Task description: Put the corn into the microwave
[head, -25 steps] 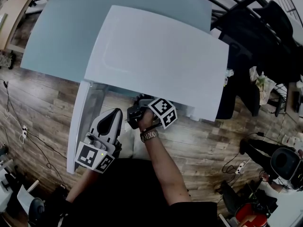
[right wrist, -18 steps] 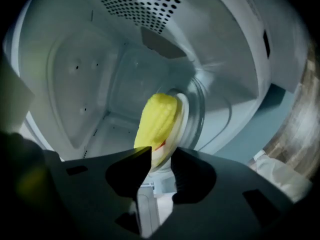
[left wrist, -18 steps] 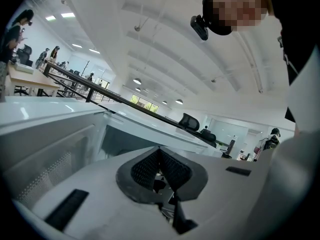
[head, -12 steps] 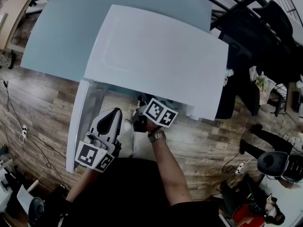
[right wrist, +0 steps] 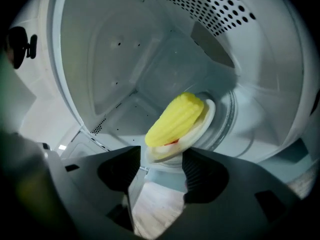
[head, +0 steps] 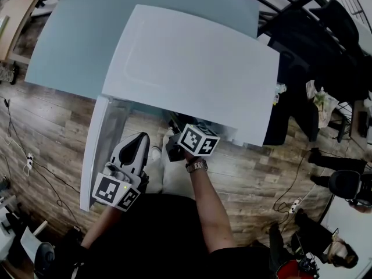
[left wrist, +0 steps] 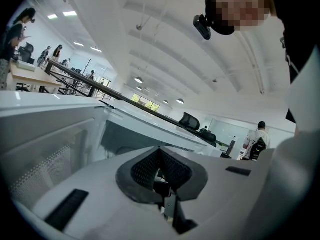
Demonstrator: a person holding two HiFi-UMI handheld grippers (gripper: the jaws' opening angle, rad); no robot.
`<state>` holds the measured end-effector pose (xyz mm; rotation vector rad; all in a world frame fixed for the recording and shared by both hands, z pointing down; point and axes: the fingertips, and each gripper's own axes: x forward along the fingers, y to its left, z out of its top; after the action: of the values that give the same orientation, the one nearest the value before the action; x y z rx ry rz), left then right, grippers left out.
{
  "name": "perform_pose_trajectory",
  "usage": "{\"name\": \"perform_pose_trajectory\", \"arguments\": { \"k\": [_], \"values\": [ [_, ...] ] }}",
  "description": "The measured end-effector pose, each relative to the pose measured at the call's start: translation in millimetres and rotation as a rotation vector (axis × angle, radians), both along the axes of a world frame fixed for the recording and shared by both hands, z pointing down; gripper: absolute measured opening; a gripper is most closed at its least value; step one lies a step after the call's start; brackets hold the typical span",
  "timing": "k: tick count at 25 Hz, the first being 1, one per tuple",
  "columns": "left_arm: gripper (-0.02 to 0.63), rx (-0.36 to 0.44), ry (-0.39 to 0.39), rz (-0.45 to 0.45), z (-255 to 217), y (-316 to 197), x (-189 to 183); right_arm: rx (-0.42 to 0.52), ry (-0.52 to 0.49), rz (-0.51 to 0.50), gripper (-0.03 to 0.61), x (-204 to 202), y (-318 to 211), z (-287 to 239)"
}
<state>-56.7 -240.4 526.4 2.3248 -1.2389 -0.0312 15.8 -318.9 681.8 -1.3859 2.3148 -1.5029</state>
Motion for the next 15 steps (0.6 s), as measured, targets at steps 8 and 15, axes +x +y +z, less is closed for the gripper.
{"name": "perform_pose_trajectory", "arguments": {
  "k": [8,15],
  "values": [
    [0.003,-0.004,-0.002,-0.007,1.0,0.2,0.6,0.068,0.159,-0.078,0.236,-2.5,3.9,5.4],
    [0.002,-0.009,-0.004,-0.012,2.0,2.2,0.7,0.102,0.246,-0.082,0.232,0.3,6.5,8.1]
  ]
}}
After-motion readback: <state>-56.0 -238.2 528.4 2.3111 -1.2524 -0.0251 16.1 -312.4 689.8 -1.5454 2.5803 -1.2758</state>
